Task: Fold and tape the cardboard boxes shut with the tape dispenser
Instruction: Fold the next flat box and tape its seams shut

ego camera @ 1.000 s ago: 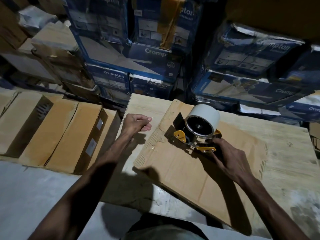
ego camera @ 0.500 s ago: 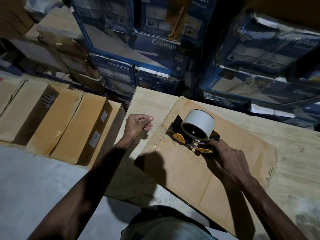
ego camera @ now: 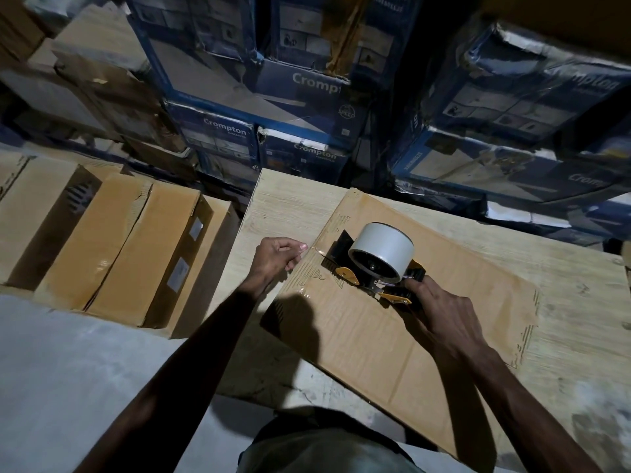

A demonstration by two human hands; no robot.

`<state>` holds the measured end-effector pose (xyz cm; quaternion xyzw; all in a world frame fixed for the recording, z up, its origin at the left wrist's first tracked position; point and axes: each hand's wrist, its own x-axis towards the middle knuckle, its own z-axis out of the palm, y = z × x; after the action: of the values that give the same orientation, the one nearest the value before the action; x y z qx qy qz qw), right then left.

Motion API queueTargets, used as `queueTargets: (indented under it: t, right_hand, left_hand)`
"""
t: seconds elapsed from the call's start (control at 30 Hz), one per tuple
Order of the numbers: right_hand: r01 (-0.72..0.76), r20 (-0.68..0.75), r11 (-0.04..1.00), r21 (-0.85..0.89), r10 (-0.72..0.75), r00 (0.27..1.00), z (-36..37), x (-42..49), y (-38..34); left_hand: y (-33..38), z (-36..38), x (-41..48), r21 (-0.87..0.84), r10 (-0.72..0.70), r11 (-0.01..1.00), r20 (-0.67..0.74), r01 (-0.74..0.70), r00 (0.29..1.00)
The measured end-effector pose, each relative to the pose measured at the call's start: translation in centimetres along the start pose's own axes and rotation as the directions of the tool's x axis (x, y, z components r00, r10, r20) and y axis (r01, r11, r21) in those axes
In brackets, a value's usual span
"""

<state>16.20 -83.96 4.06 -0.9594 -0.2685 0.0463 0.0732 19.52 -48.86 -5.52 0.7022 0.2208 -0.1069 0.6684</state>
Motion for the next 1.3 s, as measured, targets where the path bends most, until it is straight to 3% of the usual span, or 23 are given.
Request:
queueTargets:
  t: [0.2,0.27,0.43,0.5,0.57,0.63,0.67,0.77,0.83,0.9,0.97,1.0,1.03,1.17,1.3]
  right_hand:
    - [0.024,-0.026,1.0,-0.003,-0.024,0.999,-0.1,0.0,-0.1]
    - [0.016,-0.023,1.0,-0.011,-0.016,1.0,0.0,0.0,-0.2]
    - [0.025,-0.032,1.0,-0.012,-0.026,0.999,-0.1,-0.2,-0.4]
    - [0.04,-0.041,0.999,-0.009,-0.04,0.998,-0.3,-0.1,-0.3]
    - [0.058,-0.042,0.998,-0.007,-0.059,0.997,-0.5,0.0,-0.3]
    - [0.07,-0.033,0.998,-0.011,-0.07,0.997,-0.6,-0.1,-0.2]
    - [0.071,-0.03,0.997,-0.017,-0.071,0.997,-0.6,-0.1,-0.1]
    - [0.069,-0.018,0.997,-0.032,-0.069,0.997,-0.9,-0.1,-0.3]
    - [0.077,-0.005,0.997,-0.029,-0.078,0.997,-1.3,-0.2,-0.4]
    - [0.091,0.042,0.995,-0.027,-0.09,0.995,-1.6,0.0,-0.4]
    - [0.11,0.089,0.993,-0.04,-0.106,0.99,-2.0,0.2,-0.4]
    - [0.121,0.1,0.991,-0.052,-0.115,0.988,-2.2,0.4,-0.5]
    - [0.13,0.105,0.99,-0.062,-0.123,0.987,-2.3,0.6,-0.5]
    - [0.155,0.126,0.986,-0.066,-0.146,0.981,-3.0,1.4,-0.3]
    - [0.159,0.139,0.987,0.017,-0.16,0.977,-3.7,1.6,0.0]
  left_hand:
    - [0.4,0.8,-0.1,0.069,-0.013,0.997,-0.054,0.017,0.998]
    - [0.5,1.1,-0.7,0.193,0.018,0.981,-0.097,0.002,0.995]
    - [-0.5,0.5,-2.3,0.527,-0.11,0.837,-0.102,0.147,0.989]
    - [-0.5,0.4,-1.9,0.475,-0.016,0.875,-0.162,0.092,0.987]
    - [0.4,0.3,-1.7,0.22,0.031,0.976,-0.174,0.008,0.984]
    - [1.6,0.7,-2.3,0.079,0.013,0.997,-0.024,-0.011,1.0]
    - [2.0,1.0,-2.7,0.128,0.033,0.991,0.057,-0.041,0.998]
    - [2.3,2.0,-3.3,0.425,0.098,0.892,0.158,-0.157,0.983]
    - [2.2,2.3,-3.8,0.533,0.09,0.826,0.193,-0.182,0.977]
    - [1.6,2.5,-4.6,0.596,0.192,0.742,0.25,-0.307,0.949]
    - [1.0,2.3,-5.3,0.666,0.362,0.547,0.358,-0.507,0.861]
    - [0.7,2.2,-5.2,0.689,0.405,0.44,0.421,-0.576,0.812]
    - [0.6,2.1,-4.9,0.692,0.404,0.395,0.46,-0.604,0.791]
    - [0.7,2.1,-5.0,0.654,0.398,0.427,0.484,-0.624,0.78]
    - [0.5,1.8,-5.2,0.713,0.388,0.381,0.455,-0.589,0.802]
